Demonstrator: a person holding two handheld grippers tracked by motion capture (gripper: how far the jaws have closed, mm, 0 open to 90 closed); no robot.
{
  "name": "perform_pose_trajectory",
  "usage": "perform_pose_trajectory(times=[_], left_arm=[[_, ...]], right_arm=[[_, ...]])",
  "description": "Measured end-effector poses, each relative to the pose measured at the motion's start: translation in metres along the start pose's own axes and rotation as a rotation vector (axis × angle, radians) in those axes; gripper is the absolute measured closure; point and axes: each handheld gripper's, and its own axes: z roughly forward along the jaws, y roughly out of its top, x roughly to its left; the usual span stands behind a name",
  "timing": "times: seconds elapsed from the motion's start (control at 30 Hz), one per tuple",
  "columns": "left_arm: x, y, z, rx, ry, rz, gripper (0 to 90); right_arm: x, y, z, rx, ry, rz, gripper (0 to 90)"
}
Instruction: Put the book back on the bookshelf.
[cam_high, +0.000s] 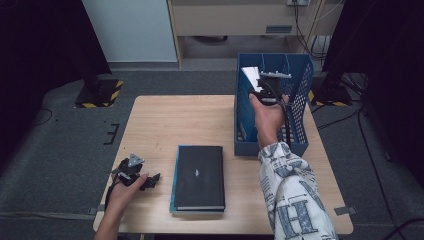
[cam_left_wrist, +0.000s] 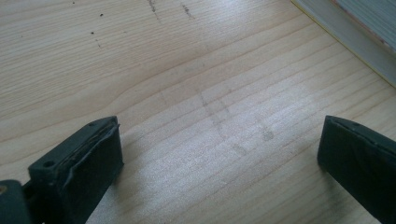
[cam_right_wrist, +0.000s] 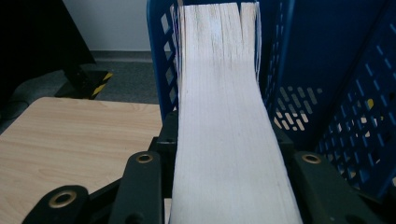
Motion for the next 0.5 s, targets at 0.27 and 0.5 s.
perform_pose_trajectory(times=[0.27,0.5], left_arm=[[0.000,0.000,0.000,0.000,-0.003,0.003,0.0],[0.000,0.000,0.000,0.001,-0.006,0.006,0.0]], right_arm=[[0.005,0.010,0.017,-0.014,-0.026,-0.014,60.6],[0.005,0.011,0.024,-0.006,-0.034,0.000,60.6]])
